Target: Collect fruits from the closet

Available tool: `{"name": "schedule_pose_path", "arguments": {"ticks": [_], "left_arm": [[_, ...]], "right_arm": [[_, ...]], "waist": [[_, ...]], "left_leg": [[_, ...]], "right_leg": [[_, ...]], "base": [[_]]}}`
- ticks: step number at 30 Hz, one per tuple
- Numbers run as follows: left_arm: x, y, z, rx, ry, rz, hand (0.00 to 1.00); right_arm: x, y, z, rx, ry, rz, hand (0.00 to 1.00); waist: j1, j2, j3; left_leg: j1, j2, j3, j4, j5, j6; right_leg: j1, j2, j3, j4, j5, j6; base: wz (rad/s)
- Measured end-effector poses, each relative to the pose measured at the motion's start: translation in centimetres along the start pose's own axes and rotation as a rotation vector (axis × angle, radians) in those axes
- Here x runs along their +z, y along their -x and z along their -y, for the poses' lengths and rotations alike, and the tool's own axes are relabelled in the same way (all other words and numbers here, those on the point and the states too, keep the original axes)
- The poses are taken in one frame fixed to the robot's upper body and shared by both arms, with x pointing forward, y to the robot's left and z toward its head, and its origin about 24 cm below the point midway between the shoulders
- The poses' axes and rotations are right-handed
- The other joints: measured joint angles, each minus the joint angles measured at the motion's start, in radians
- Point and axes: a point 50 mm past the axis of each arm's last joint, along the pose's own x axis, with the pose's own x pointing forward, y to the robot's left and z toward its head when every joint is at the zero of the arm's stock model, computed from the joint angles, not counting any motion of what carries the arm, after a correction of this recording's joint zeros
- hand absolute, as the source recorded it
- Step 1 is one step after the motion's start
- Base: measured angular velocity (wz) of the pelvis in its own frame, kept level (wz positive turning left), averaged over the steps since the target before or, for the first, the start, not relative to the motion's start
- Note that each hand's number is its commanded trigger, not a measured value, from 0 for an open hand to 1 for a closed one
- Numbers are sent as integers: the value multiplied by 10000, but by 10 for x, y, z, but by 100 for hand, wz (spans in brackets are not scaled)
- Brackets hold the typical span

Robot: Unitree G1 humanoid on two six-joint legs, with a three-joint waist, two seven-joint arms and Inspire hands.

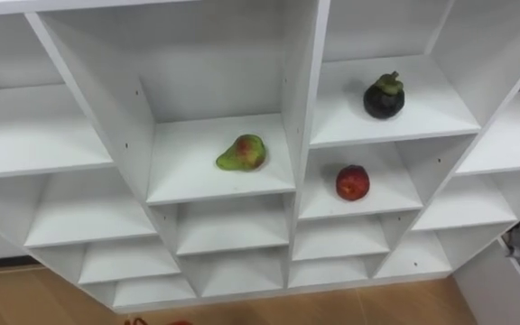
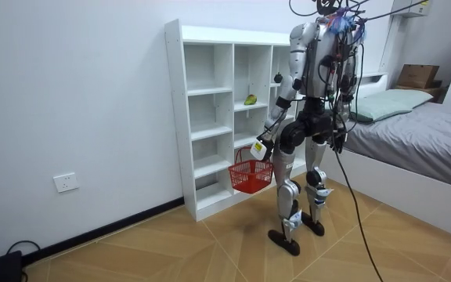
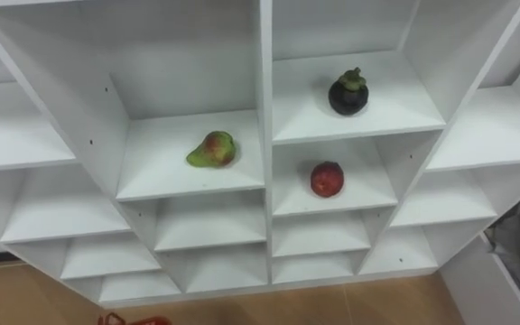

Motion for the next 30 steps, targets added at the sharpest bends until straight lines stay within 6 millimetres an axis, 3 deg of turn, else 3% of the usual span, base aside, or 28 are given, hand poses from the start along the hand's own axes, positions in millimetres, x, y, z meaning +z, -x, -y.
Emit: {"name": "schedule_pose_path", "arguments": {"ticks": [4,9,12,21,30], "left_arm": [[1,1,1,25,-159,253,100],[3,2,0,89,-213,540,100],[5,2,1,8,-335,695,100],[4,2,5,-252,-681,817,100],[5,3,4,-623,-1021,767,100]], "right_arm": [[26,6,1,-276,208,1784,0],[105,52,-8,-508,1064,7010,0],[131,72,-14,-545,859,8599,0],[167,115,-25,-668,86,11432,0],[190,133,-34,-427,-177,12747,0]], "waist": [[-10,8,-1],[-38,-23,-3],[-1,29,-49],[60,128,-90],[111,125,-56]], "left_leg": [[2,-1,99,-5,0,0],[-15,17,249,-51,0,0],[17,17,252,-160,-26,41],[-196,11,264,-156,-91,67],[-173,10,285,-155,-90,67]], "right_leg": [[-49,5,95,12,18,13],[-227,47,251,127,37,6],[-241,56,247,124,59,24],[-428,68,274,130,128,50],[-332,67,282,115,127,51]], "base": [[-8],[-10],[0],[0],[-1]]}}
